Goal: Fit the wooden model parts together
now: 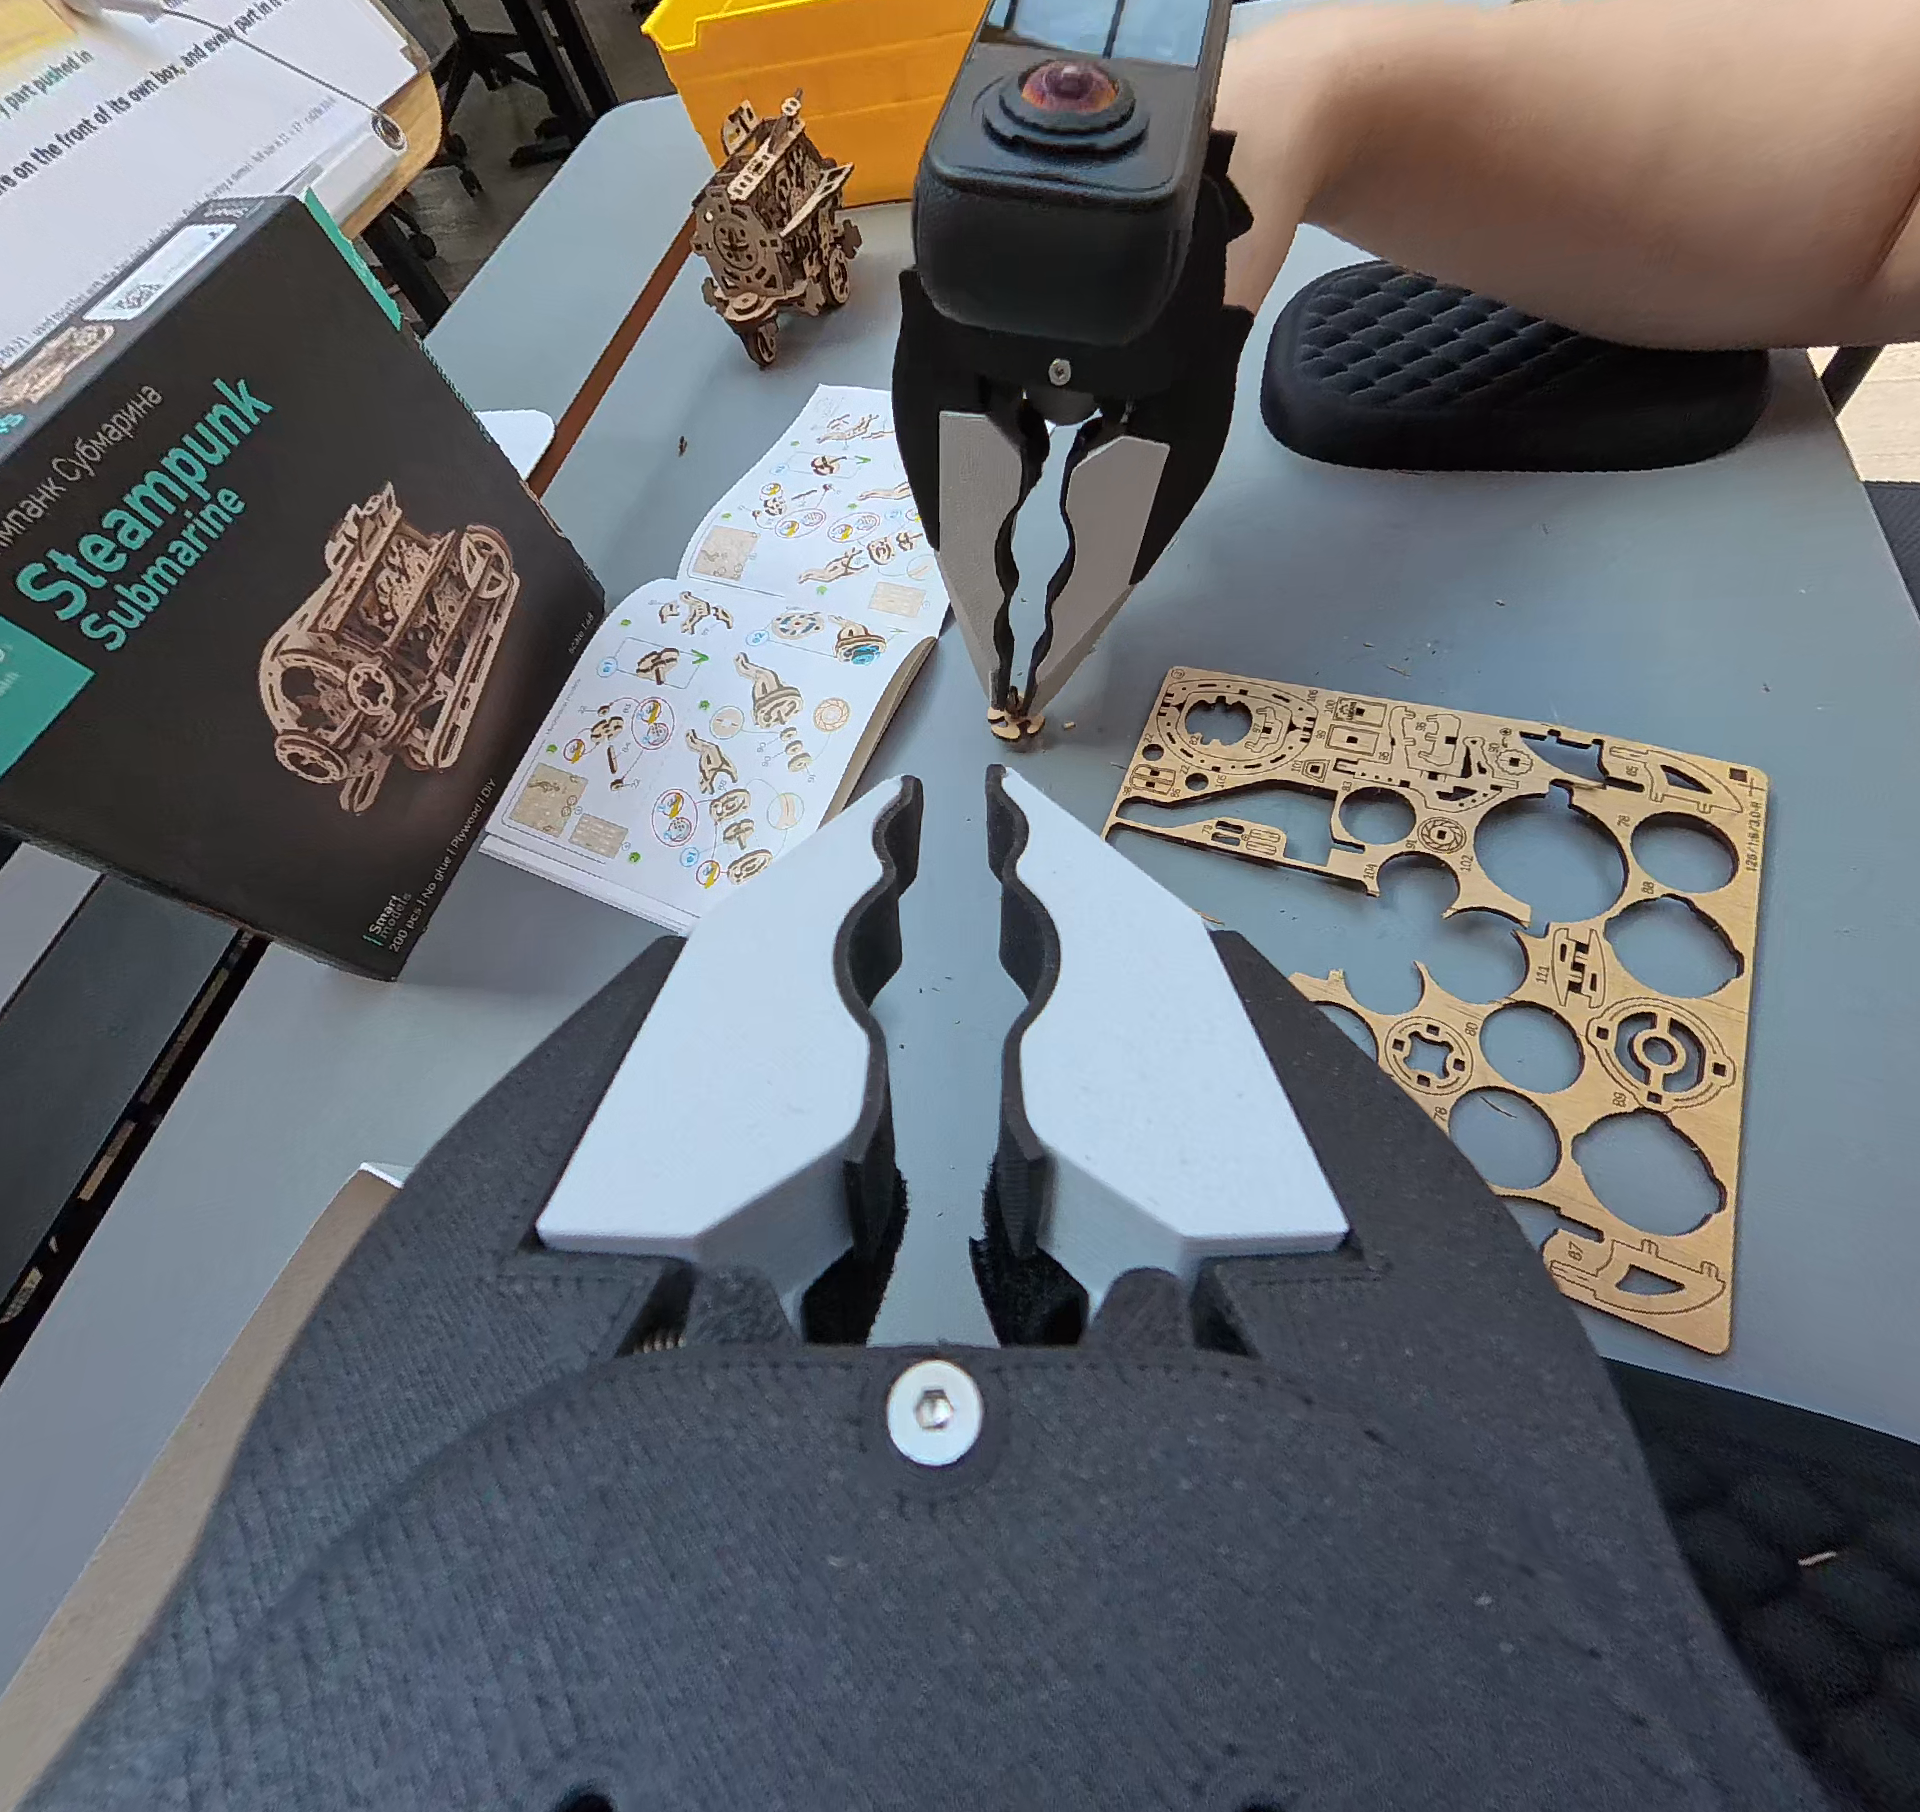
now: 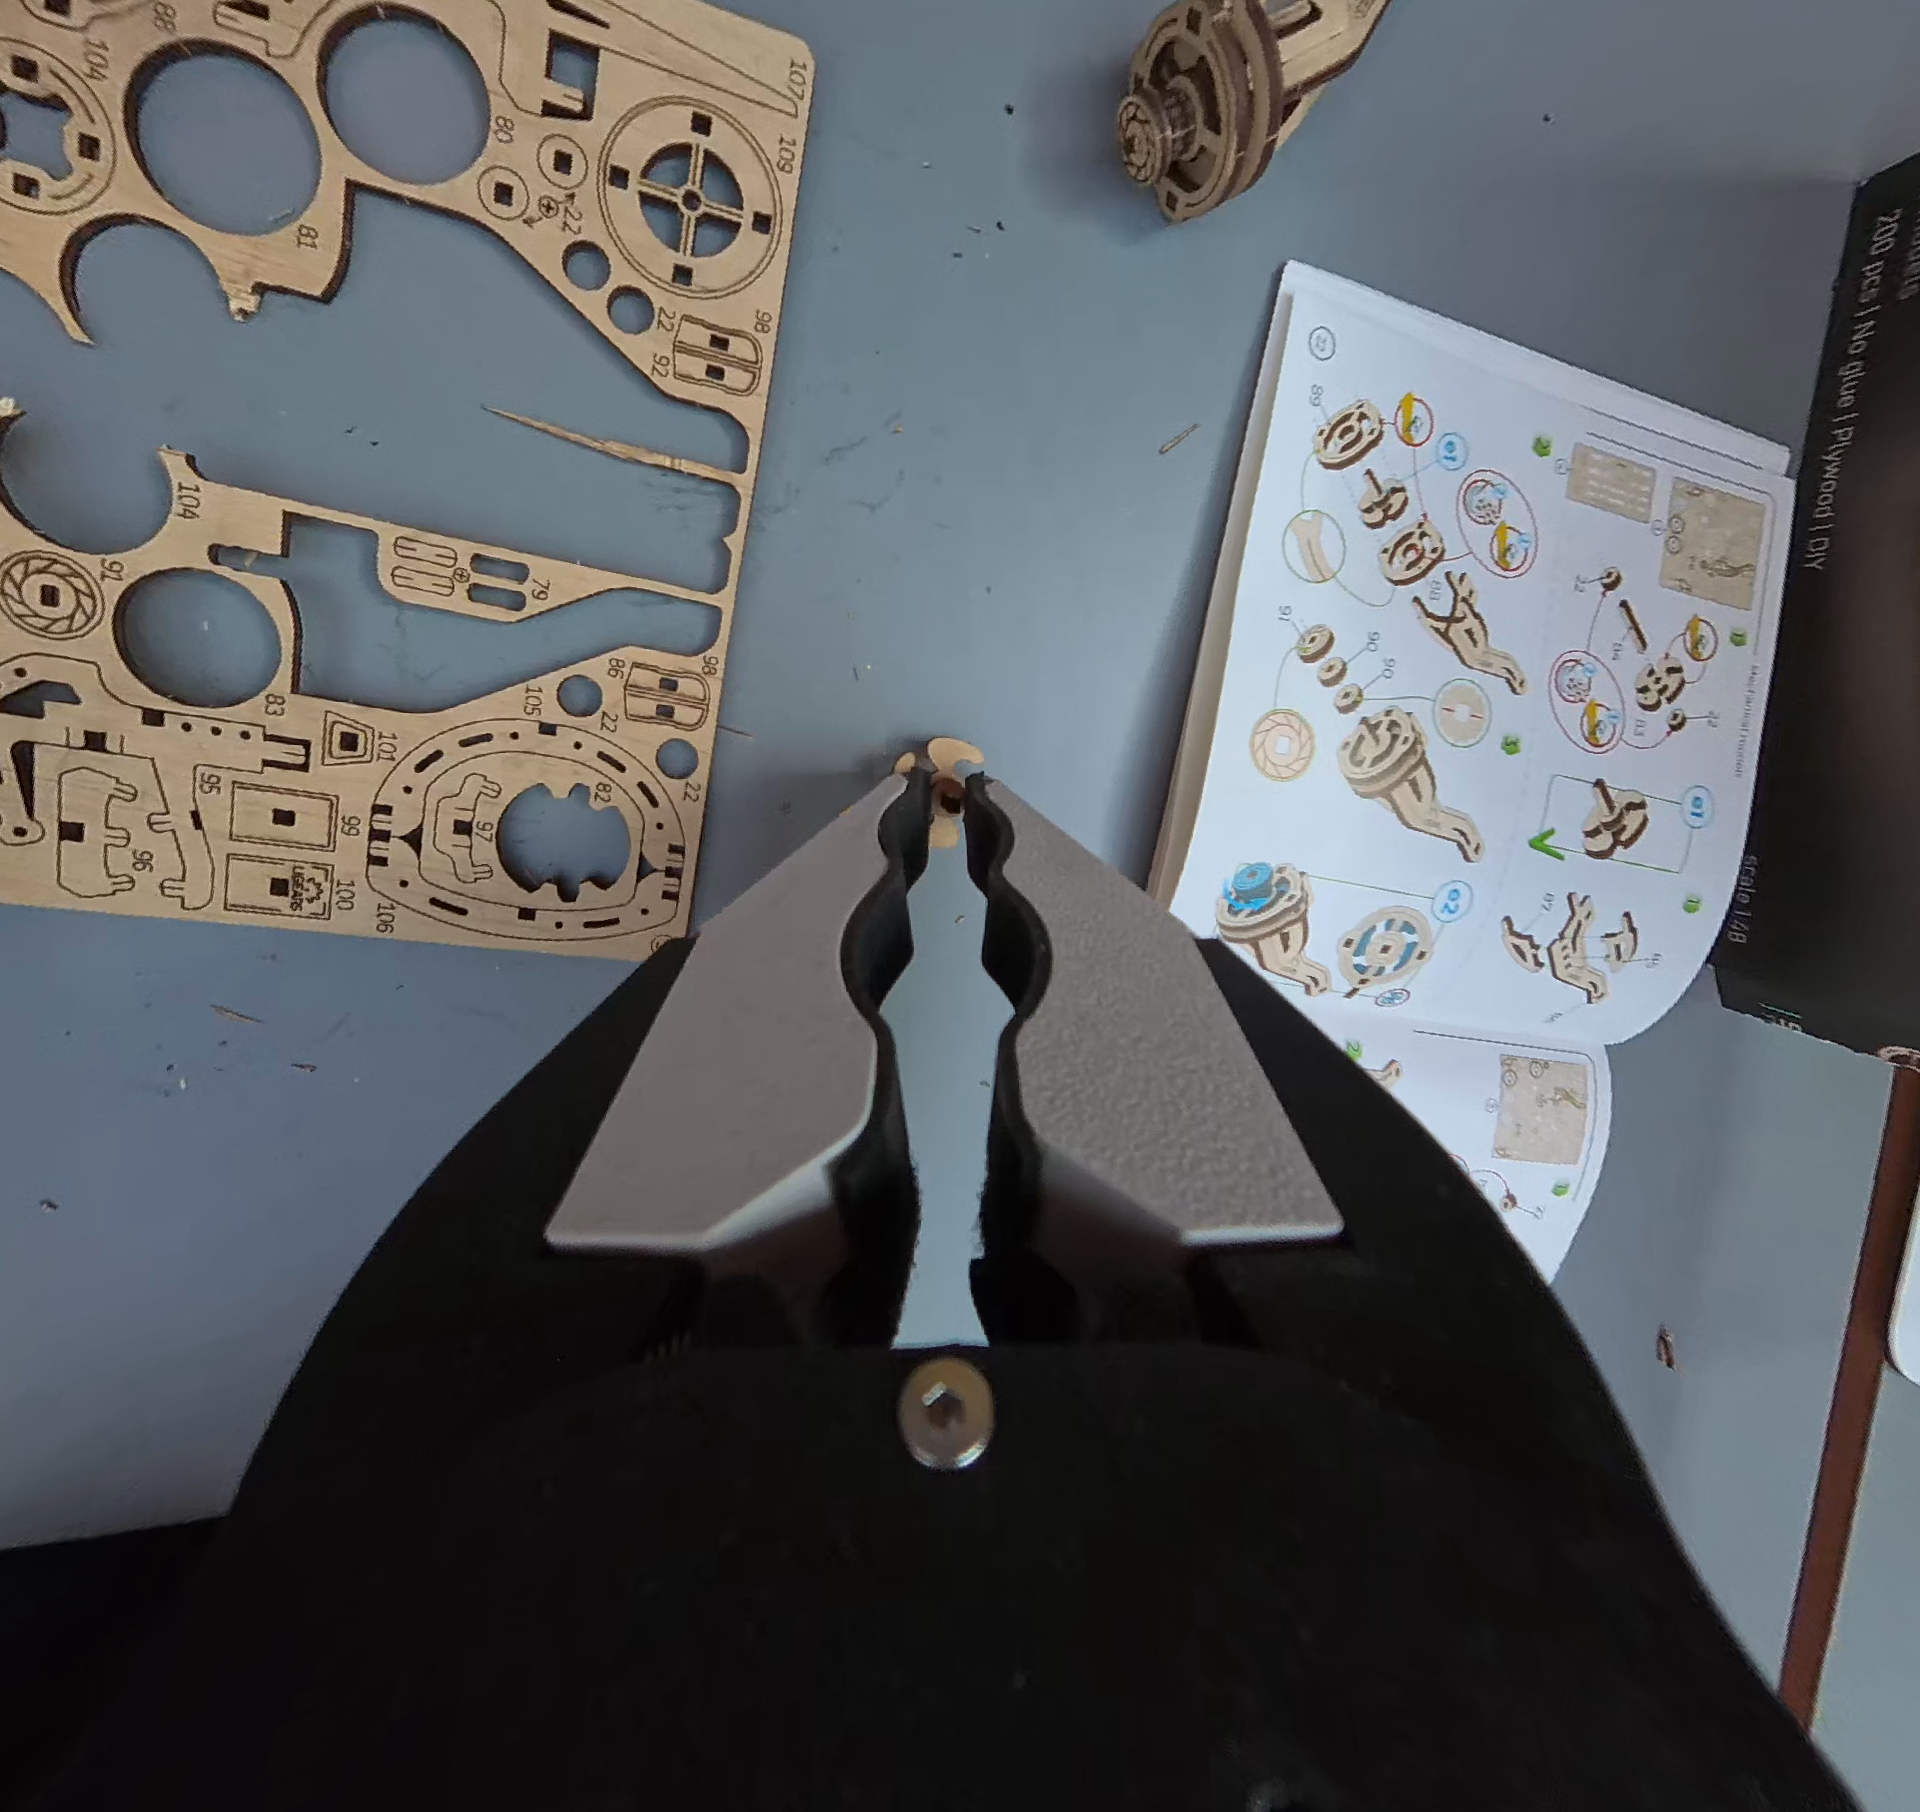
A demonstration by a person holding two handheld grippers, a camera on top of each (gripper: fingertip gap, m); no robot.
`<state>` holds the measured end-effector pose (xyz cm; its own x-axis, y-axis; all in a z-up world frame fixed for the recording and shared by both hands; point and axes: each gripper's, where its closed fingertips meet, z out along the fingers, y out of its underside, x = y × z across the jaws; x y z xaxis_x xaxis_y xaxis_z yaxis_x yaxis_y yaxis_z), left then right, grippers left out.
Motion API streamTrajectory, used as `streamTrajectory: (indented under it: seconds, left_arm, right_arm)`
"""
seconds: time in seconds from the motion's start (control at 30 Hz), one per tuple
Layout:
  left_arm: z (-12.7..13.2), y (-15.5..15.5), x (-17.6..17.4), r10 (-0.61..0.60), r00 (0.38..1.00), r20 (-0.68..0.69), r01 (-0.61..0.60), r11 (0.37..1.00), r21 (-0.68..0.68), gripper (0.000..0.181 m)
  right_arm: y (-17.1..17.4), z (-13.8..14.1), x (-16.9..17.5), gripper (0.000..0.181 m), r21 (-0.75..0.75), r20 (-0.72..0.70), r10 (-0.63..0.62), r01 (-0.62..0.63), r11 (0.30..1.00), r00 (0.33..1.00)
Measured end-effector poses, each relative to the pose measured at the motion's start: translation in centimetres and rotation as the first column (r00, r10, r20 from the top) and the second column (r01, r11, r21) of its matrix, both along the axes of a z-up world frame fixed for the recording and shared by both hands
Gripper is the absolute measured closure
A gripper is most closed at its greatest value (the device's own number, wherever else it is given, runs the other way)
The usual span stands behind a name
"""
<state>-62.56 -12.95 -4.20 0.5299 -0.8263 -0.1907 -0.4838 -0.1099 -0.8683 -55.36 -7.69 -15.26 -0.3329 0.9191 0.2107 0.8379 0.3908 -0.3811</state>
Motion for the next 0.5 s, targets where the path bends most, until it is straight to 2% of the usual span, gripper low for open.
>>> streamTrajectory:
  seconds: [0.07,0.13,0.23,0.3,0.37,0.43,0.5]
  left_arm:
    - [0.0,0.0,0.0,0.001,1.0,0.0,-0.001,1.0,0.001,0.17]
    - [0.0,0.0,0.0,0.002,1.0,0.003,-0.002,1.0,-0.001,0.17]
    - [0.2,0.0,-0.2,0.005,1.0,0.001,-0.005,1.0,0.004,0.17]
    - [0.3,0.1,-0.3,0.008,1.0,0.006,-0.008,1.0,0.002,0.17]
    - [0.4,0.1,-0.4,0.011,1.0,0.006,-0.011,1.0,0.006,0.17]
    - [0.6,0.0,-0.4,0.011,1.0,0.009,-0.011,1.0,0.008,0.17]
    - [0.7,-0.1,-0.3,0.01,1.0,0.008,-0.01,1.0,0.01,0.17]
  right_arm:
    - [-0.1,-0.5,0.1,0.176,-0.033,0.003,-0.01,0.01,0.999,1.0]
    - [0.3,0.2,0.2,0.175,-0.028,-0.029,-0.024,0.023,0.999,0.999]
    - [-0.8,3.3,-0.8,0.176,-0.174,-0.204,-0.066,0.031,0.984,0.977]
    - [-1.2,5.5,-0.9,0.175,-0.319,-0.299,-0.135,0.034,0.947,0.945]
    - [-1.6,8.1,-1.1,0.176,-0.507,-0.392,-0.228,-0.002,0.862,0.891]
    - [-1.9,10.6,-1.0,0.176,-0.679,-0.445,-0.321,-0.082,0.73,0.836]
    - [-1.6,12.2,-0.7,0.176,-0.779,-0.454,-0.399,-0.138,0.611,0.797]
